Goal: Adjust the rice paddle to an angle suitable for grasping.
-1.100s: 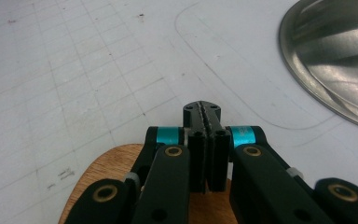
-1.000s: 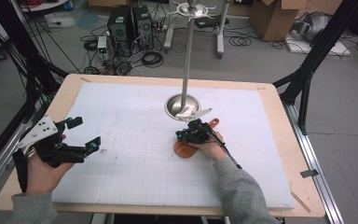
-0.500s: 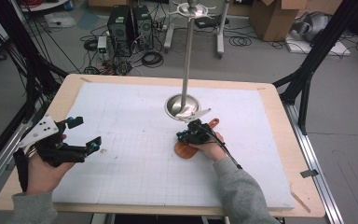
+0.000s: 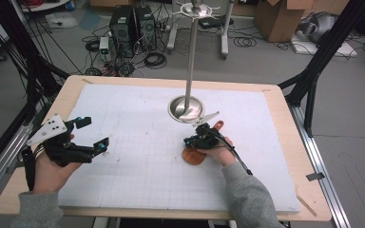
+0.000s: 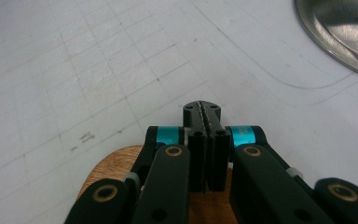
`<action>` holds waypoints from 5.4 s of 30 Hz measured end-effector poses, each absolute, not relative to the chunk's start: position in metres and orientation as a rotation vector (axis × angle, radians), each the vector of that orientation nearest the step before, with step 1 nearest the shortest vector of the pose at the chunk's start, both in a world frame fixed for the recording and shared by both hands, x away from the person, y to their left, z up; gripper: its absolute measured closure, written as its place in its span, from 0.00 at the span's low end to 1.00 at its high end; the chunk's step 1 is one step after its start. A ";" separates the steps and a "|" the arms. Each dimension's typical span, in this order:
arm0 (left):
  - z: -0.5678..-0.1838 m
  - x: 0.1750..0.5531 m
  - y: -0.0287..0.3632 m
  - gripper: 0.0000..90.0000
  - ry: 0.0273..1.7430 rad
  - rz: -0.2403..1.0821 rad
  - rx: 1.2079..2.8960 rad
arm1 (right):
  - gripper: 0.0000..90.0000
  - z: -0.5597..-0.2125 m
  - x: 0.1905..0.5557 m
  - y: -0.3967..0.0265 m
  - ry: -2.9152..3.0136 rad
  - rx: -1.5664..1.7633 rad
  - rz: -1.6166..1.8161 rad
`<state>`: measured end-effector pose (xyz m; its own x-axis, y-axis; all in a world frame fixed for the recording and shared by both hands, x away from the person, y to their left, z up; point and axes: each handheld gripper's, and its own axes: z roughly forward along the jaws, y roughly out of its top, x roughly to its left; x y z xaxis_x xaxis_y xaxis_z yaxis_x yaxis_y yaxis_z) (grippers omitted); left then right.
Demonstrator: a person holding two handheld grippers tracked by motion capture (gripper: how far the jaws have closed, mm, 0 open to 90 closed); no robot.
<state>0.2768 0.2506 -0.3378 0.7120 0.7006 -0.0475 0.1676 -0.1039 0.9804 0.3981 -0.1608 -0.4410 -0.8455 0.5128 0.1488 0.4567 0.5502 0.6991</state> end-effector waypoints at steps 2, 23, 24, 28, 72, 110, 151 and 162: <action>-0.338 0.279 0.249 0.03 0.704 0.517 1.647 | 0.99 -0.441 0.396 -0.163 2.704 0.855 1.186; -0.334 0.291 0.235 0.03 0.669 0.491 1.655 | 0.99 -0.436 0.376 -0.186 2.781 0.831 1.113; -0.334 0.292 0.234 0.03 0.669 0.490 1.654 | 0.99 -0.435 0.375 -0.187 2.784 0.821 1.108; -0.335 0.294 0.232 0.03 0.663 0.484 1.660 | 0.99 -0.435 0.372 -0.192 2.791 0.815 1.108; -0.337 0.307 0.208 0.03 0.628 0.444 1.703 | 0.99 -0.432 0.347 -0.275 2.741 0.789 1.323; -0.339 0.296 0.223 0.03 0.663 0.468 1.694 | 0.99 -0.446 0.381 -0.318 2.519 1.022 1.199; -0.340 0.280 0.244 0.03 0.712 0.510 1.674 | 0.99 -0.444 0.391 -0.273 2.651 0.848 1.201; -0.340 0.274 0.251 0.03 0.735 0.522 1.669 | 0.99 -0.441 0.394 -0.251 2.708 0.773 1.185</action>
